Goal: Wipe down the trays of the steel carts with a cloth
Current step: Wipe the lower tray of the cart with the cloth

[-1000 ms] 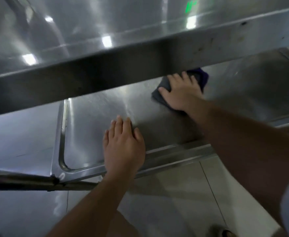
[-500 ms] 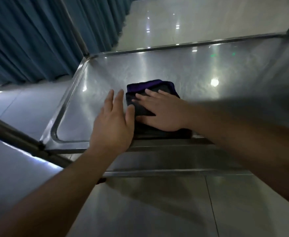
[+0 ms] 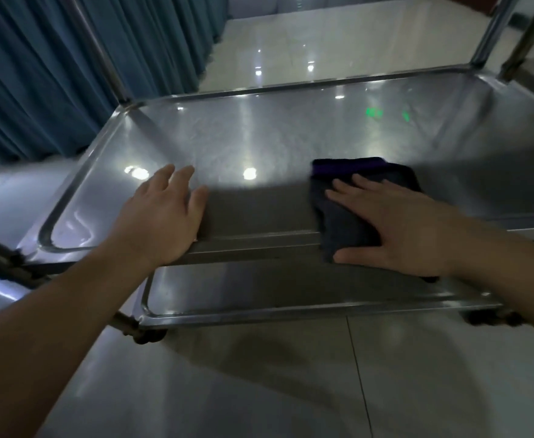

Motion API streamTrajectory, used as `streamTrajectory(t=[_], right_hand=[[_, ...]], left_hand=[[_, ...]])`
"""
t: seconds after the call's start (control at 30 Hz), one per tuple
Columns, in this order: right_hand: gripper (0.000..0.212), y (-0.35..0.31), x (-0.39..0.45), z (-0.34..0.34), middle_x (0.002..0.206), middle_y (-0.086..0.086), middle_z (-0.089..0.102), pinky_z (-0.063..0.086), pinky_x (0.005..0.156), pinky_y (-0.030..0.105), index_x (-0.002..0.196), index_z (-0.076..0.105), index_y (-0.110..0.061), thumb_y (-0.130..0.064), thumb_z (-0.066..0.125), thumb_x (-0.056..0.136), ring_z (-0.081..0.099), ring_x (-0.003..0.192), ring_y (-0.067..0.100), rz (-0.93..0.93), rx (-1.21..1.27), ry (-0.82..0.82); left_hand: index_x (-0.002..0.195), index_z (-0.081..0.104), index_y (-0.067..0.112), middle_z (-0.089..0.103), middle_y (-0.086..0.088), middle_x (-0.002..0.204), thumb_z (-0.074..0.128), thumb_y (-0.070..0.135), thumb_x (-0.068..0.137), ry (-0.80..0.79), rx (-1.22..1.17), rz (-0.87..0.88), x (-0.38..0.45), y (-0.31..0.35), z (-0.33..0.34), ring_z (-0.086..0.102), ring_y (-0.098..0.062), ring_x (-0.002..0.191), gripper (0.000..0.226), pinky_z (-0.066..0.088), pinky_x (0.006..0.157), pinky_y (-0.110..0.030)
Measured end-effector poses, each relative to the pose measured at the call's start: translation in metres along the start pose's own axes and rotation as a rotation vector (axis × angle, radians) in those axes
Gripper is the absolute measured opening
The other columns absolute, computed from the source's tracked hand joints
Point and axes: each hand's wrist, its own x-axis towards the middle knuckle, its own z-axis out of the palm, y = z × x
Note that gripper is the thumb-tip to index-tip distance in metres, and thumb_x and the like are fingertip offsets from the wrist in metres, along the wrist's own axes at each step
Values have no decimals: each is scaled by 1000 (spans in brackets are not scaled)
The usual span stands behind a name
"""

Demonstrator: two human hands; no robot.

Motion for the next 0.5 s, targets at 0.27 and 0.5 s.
streamTrajectory(t=[0.27,0.5], right_hand=[[67,28,-65,15,147,1,57,41,115,50,144,61,-12,-58,52,96,52,140,22,-27,60,426],[48,-42,-58,25,125,10,73,39,107,28,127,71,-3,-36,71,91,69,117,30,-111,161,589]], left_hand=[[156,45,20,43,-9,162,19,62,102,42,26,116,-9,11,-9,47,-39,143,73,41,115,-59],[143,60,19,53,-1,151,53,42,105,87,-87,244,-48,33,1,53,-25,134,45,40,115,-40]])
